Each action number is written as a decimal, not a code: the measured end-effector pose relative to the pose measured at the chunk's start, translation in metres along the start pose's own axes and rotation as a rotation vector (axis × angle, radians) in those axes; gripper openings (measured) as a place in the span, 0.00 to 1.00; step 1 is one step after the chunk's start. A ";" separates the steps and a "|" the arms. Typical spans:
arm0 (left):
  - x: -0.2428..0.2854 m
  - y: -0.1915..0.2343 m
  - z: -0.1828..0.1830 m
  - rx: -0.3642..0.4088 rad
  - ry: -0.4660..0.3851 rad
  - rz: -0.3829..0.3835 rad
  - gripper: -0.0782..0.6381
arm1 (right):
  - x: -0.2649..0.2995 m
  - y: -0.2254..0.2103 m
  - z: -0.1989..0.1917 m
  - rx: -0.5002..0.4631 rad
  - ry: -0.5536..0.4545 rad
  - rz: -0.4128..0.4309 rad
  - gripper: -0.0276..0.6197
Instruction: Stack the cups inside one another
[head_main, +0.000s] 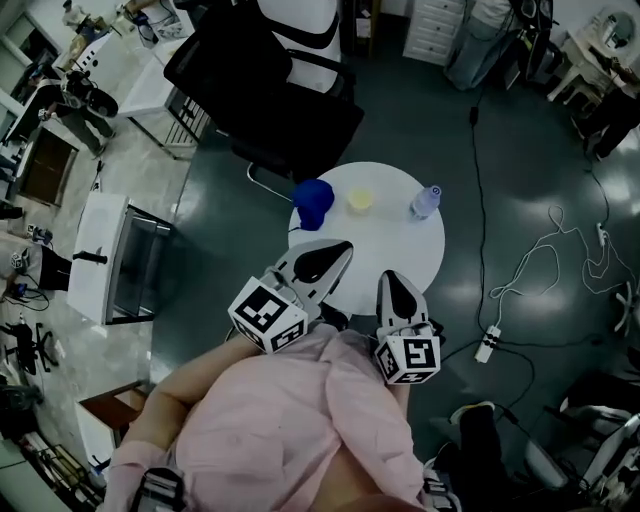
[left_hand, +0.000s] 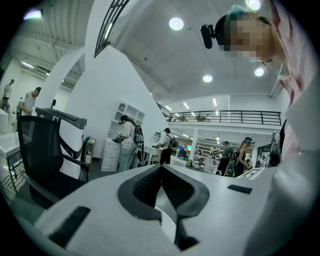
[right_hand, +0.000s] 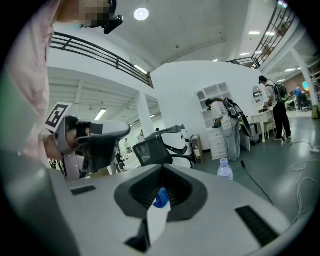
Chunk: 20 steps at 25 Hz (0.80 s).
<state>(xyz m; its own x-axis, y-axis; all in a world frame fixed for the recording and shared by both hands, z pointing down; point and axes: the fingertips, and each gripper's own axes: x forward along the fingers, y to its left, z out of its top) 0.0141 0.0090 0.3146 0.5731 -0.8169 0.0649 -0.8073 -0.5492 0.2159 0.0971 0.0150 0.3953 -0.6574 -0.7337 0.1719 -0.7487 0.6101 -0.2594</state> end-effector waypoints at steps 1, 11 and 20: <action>0.001 0.002 -0.002 -0.011 0.002 0.004 0.13 | 0.000 -0.002 0.001 0.001 0.001 -0.006 0.09; -0.013 0.026 -0.025 -0.087 -0.001 0.113 0.13 | -0.003 -0.001 0.003 -0.016 0.028 0.013 0.09; -0.041 0.041 -0.031 -0.082 -0.039 0.171 0.13 | 0.011 0.025 -0.008 -0.127 0.111 0.071 0.09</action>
<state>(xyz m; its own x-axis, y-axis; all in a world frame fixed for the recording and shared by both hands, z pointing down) -0.0382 0.0254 0.3513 0.4217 -0.9041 0.0697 -0.8773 -0.3874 0.2834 0.0704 0.0246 0.3987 -0.7092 -0.6541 0.2631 -0.7001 0.6973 -0.1538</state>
